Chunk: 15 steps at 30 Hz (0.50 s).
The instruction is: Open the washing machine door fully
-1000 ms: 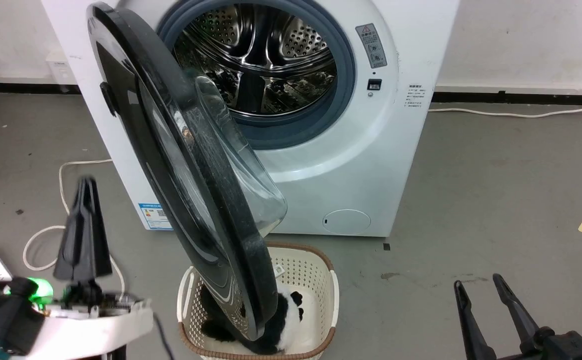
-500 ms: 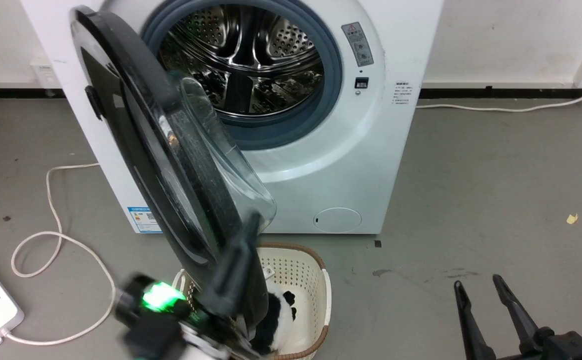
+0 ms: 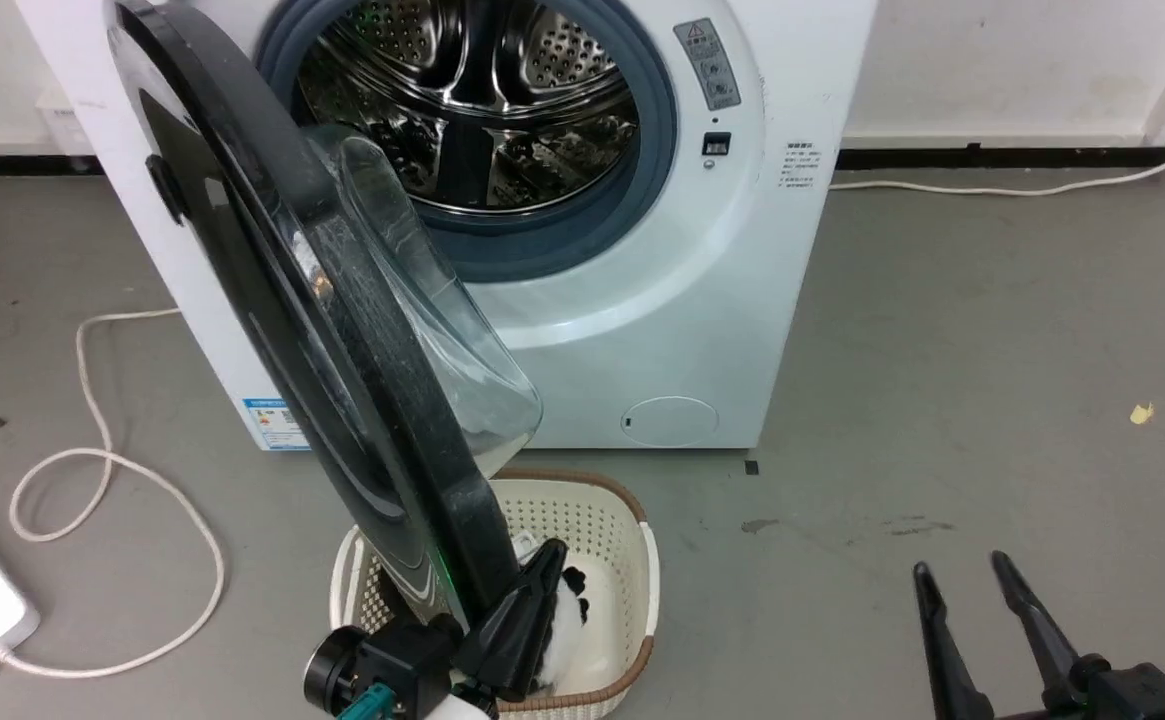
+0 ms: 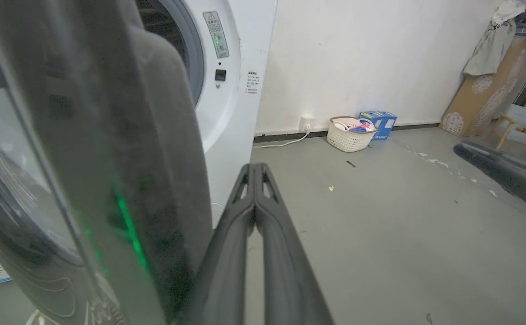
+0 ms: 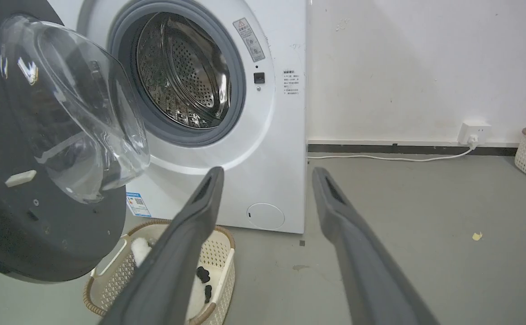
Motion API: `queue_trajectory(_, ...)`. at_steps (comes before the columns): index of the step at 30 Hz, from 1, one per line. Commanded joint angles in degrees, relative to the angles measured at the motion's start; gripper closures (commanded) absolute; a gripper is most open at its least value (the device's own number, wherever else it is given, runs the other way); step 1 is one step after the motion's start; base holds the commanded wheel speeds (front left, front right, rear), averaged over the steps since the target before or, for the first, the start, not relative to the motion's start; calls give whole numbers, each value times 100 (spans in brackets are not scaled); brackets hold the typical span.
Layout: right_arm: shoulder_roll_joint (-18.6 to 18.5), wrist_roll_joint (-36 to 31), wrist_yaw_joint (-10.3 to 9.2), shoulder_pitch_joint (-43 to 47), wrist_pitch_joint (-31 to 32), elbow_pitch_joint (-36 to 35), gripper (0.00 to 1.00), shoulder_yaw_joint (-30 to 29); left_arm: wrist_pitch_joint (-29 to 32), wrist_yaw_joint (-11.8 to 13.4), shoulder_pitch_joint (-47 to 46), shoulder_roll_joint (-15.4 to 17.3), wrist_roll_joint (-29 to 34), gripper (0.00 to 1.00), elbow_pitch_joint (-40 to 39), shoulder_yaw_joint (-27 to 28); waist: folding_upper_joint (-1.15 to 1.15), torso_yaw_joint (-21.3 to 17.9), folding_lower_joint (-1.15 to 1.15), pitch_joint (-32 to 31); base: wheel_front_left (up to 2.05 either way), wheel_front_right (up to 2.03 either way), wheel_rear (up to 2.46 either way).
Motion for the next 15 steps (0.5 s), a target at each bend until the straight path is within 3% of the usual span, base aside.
queue_trajectory(1,20,27,-5,-16,-25,-3,0,-4,-28,60,-94,36,-31,100,61,95,0,47,0,-1,0,0,0)
queue_trajectory(8,20,-3,-5,-31,-25,52,0,-91,-74,45,69,109,13,100,165,120,0,499,0,-132,0,0,0)
queue_trajectory(15,20,35,-5,-40,-25,125,0,-130,-79,114,406,144,23,100,2,278,0,1216,0,-246,0,0,0)
